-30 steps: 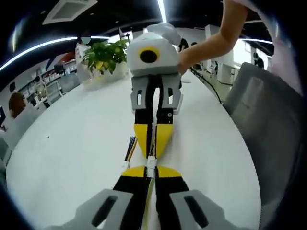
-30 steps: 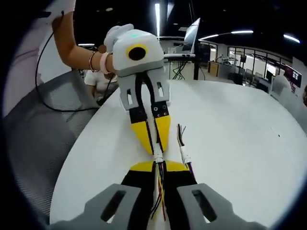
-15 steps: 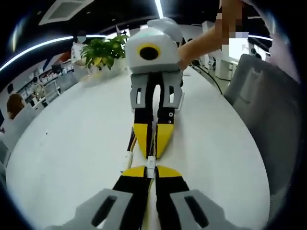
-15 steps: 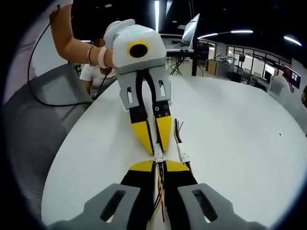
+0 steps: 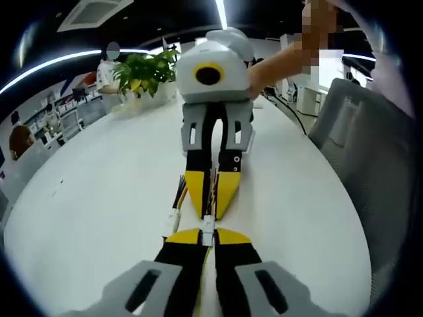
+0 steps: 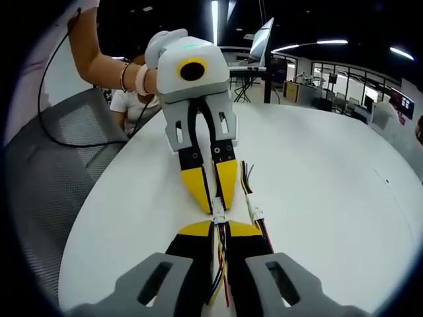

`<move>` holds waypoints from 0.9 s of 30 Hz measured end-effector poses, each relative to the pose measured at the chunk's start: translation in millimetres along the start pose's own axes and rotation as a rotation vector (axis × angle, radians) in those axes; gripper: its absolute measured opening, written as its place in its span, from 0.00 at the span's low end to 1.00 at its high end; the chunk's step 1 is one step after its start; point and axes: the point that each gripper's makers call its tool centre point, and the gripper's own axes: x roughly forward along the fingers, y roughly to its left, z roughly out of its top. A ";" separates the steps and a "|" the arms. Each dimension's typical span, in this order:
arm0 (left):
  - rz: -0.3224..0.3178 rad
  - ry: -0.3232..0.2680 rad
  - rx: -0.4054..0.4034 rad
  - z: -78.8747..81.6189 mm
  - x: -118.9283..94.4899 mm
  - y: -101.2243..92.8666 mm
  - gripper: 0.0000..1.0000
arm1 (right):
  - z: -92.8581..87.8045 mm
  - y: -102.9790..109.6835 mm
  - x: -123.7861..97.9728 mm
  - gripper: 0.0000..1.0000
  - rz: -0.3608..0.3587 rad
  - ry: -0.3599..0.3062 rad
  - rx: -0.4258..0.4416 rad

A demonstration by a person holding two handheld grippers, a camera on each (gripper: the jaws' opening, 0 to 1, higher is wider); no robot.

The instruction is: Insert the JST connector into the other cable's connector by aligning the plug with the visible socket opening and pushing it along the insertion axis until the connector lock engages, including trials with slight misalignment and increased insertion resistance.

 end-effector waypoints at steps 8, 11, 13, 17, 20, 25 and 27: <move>0.029 0.000 -0.049 -3.6 -5.3 5.0 0.13 | -1.4 -1.1 0.4 0.05 -0.025 -0.003 0.012; 0.039 0.007 -0.054 -5.5 -7.8 6.2 0.14 | -2.5 -1.1 -0.5 0.06 -0.030 0.002 0.017; 0.040 0.006 -0.069 -6.8 -9.7 4.3 0.14 | -3.5 0.3 -1.3 0.07 -0.027 0.005 0.018; 0.073 -0.007 -0.124 -9.9 -18.1 1.2 0.14 | -5.3 4.2 -3.9 0.09 -0.042 0.014 0.028; 0.093 -0.043 -0.170 -3.9 -24.1 -3.2 0.17 | -6.1 8.2 -8.3 0.11 -0.061 0.018 0.040; 0.111 -0.047 -0.217 -6.0 -34.4 -11.2 0.26 | 3.8 17.0 -22.1 0.12 -0.095 -0.027 0.095; 0.115 -0.053 -0.229 -4.9 -36.8 -13.1 0.29 | 5.9 21.2 -26.9 0.12 -0.105 -0.028 0.110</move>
